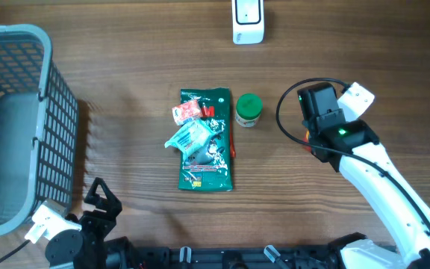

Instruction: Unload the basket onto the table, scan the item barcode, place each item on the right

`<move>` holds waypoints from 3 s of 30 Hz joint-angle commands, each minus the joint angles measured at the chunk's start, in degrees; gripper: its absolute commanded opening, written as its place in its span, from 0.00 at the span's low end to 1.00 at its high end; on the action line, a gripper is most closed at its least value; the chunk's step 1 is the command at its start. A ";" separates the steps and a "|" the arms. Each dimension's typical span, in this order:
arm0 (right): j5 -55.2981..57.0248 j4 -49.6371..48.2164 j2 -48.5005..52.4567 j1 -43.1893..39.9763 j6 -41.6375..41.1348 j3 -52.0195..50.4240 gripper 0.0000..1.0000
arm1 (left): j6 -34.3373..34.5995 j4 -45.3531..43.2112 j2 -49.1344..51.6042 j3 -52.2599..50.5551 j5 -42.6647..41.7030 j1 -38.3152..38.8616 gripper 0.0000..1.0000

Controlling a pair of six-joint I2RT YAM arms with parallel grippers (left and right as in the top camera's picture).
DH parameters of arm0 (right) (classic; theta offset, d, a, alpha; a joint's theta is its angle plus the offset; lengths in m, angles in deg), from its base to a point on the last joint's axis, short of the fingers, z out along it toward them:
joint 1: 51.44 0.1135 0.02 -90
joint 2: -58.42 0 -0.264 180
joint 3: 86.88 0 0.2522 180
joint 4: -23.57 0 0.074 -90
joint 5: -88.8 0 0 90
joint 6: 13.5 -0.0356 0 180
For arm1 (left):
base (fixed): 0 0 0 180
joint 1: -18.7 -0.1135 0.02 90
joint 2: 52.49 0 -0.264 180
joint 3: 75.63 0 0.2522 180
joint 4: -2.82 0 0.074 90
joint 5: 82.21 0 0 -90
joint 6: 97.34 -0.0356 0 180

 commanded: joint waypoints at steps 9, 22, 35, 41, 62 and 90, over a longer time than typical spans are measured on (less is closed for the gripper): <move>0.59 -0.50 1.16 3.56 -0.74 -0.17 0.48 | 0.35 -0.02 -0.15 -0.15 0.76 -0.11 1.00; -9.77 9.42 -4.46 4.37 -1.01 7.04 1.00 | 0.35 -0.02 -0.15 -0.15 0.76 -0.11 1.00; -25.46 21.84 -17.86 4.37 -15.43 15.93 1.00 | 0.35 -0.02 -0.15 -0.15 0.76 -0.11 1.00; -25.97 21.99 -18.51 4.37 -16.41 15.47 1.00 | 0.35 -0.02 -0.15 -0.15 0.76 -0.11 1.00; -47.65 33.62 5.90 -11.93 -2.40 32.79 0.99 | 0.35 -0.02 -0.15 -0.15 0.76 -0.11 1.00; -40.00 44.87 26.47 -20.02 8.11 39.69 0.95 | 0.35 -0.02 -0.15 -0.15 0.76 -0.11 1.00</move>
